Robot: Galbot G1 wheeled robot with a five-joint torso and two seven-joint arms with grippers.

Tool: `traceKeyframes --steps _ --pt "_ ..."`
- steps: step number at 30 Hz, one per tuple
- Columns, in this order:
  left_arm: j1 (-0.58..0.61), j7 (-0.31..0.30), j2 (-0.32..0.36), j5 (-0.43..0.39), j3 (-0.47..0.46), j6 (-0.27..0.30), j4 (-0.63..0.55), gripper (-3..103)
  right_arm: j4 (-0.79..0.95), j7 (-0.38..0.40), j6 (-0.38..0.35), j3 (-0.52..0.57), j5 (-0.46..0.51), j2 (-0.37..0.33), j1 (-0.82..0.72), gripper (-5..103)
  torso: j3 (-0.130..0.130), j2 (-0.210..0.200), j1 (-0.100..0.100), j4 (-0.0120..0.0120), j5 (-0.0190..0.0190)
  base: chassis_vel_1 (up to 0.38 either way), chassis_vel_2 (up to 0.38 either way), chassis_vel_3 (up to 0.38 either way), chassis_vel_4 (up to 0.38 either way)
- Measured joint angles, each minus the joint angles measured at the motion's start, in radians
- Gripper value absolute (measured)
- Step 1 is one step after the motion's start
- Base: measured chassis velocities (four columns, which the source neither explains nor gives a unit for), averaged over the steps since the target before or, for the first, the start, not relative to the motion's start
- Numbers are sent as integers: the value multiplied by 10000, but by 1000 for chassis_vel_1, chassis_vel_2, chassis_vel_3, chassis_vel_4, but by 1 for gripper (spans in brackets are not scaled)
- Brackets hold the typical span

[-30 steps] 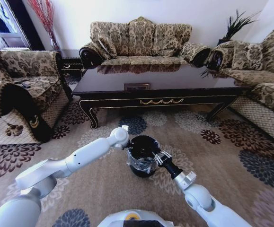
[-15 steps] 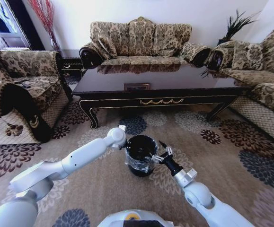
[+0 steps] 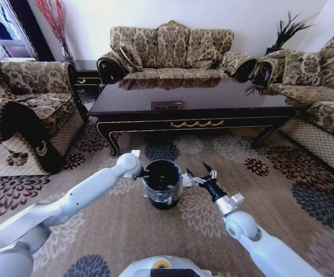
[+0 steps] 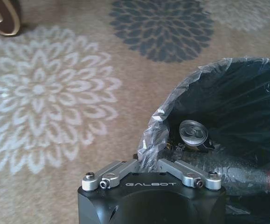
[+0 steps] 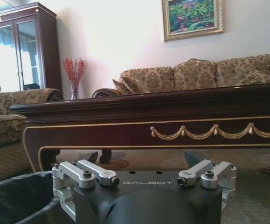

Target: Move to the front of the table and pick up the trash from the floor, then place it into the trash bin.

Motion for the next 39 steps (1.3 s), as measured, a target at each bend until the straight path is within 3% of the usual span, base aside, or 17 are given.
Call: traceKeyframes --steps 8,21,35,39 --pt "1075 263 992 335 -1173 0 -285 0 -1034 97 -157 -345 279 240 610 100 0 -1 0 3 -1 0 0 0 0" --pt "3228 601 2258 545 -3577 0 -932 0 -4373 91 -241 -1659 66 1080 2291 100 0 0 0 2 0 0 0 0 0" --pt "4302 705 2276 836 -4341 0 -1275 0 -7131 -307 -248 -2842 -222 2012 3646 101 0 0 0 0 0 0 0 0 0" --pt "4324 718 2254 879 -4324 0 -1265 0 -8146 -433 -92 -3089 -207 2435 4064 97 0 0 -1 0 3 0 0 0 0"
